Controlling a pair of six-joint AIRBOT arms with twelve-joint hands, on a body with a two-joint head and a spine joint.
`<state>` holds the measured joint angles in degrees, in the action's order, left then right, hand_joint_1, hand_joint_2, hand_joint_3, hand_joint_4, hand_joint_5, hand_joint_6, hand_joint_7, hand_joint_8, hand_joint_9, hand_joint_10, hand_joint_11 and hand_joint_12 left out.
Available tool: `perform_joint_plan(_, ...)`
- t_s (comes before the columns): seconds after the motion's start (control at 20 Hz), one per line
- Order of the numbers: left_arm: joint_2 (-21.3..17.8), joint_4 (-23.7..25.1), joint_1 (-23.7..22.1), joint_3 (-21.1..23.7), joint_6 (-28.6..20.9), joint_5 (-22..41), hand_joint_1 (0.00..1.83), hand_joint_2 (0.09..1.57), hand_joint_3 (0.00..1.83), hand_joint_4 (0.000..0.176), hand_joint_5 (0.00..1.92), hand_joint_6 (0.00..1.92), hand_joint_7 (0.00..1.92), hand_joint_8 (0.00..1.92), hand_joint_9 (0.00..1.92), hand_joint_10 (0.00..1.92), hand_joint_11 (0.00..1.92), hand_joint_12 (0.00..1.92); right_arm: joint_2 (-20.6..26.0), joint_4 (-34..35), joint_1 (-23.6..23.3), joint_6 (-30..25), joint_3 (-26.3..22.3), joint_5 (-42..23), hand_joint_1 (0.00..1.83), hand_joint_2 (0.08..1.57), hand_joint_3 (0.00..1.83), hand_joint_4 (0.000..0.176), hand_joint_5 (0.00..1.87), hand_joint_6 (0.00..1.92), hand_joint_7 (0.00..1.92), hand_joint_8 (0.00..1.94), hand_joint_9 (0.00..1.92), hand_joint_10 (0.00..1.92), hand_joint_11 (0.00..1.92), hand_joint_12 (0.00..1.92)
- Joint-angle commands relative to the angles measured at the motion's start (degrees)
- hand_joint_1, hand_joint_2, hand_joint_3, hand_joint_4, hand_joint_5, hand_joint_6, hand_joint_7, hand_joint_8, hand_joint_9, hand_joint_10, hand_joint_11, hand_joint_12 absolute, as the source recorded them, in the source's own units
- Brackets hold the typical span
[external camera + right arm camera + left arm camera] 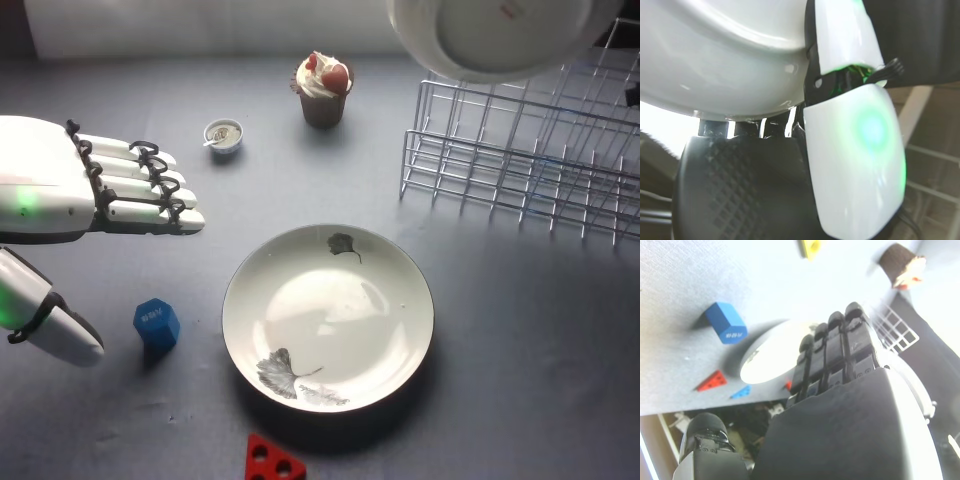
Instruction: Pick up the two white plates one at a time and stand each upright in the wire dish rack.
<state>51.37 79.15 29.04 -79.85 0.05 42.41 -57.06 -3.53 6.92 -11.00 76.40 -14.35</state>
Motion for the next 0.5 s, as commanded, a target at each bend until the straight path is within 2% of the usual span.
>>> perform_joint_plan(0.0, -0.5, -3.0, -0.6, -0.2, -0.1, 1.7, 0.1, 0.9, 0.0, 0.0, 0.02, 0.0, 0.03, 0.0, 0.03, 0.0, 0.03, 0.0, 0.6, 2.6, -1.1, -1.6, 0.3, -5.8, 1.48, 1.05, 0.0, 0.0, 0.95, 1.02, 1.07, 0.56, 1.17, 0.63, 1.09, 1.14)
perform_joint_plan(0.05, -0.5, -3.0, -0.6, -0.2, -0.1, 1.7, 0.1, 0.9, 0.0, 0.0, 0.02, 0.0, 0.03, 0.0, 0.03, 0.0, 0.03, 0.0, 0.6, 3.7, -1.1, -1.7, 0.6, -4.6, 1.48, 1.05, 0.0, 0.0, 0.95, 1.02, 1.07, 0.56, 1.17, 0.63, 1.09, 1.14)
perform_joint_plan(0.1, -0.5, -3.0, -0.6, -0.2, -0.1, 1.7, 0.08, 0.9, 0.0, 0.0, 0.03, 0.0, 0.04, 0.0, 0.03, 0.0, 0.04, 0.01, 0.6, 4.4, -1.2, -1.7, 0.8, -3.9, 1.5, 1.03, 0.0, 0.0, 0.97, 0.95, 1.13, 0.5, 1.19, 0.58, 1.06, 1.24)
perform_joint_plan(0.2, -0.5, -3.0, -0.6, -0.3, -0.1, 1.7, 0.1, 0.88, 0.0, 0.0, 0.05, 0.01, 0.05, 0.01, 0.05, 0.01, 0.08, 0.02, 0.7, 4.6, -1.3, -1.7, 1.2, -3.7, 1.5, 1.03, 0.0, 0.0, 1.0, 0.89, 1.21, 0.33, 1.18, 0.61, 1.06, 1.25)
perform_joint_plan(0.45, -0.5, -3.0, -0.6, -0.3, -0.1, 1.7, 0.04, 0.88, 0.0, 0.0, 0.05, 0.01, 0.06, 0.01, 0.08, 0.01, 0.1, 0.02, 0.7, 4.6, -1.1, -1.7, 2.0, -3.7, 1.5, 1.03, 0.0, 0.0, 1.02, 0.88, 1.2, 0.4, 1.18, 0.58, 1.05, 1.26)
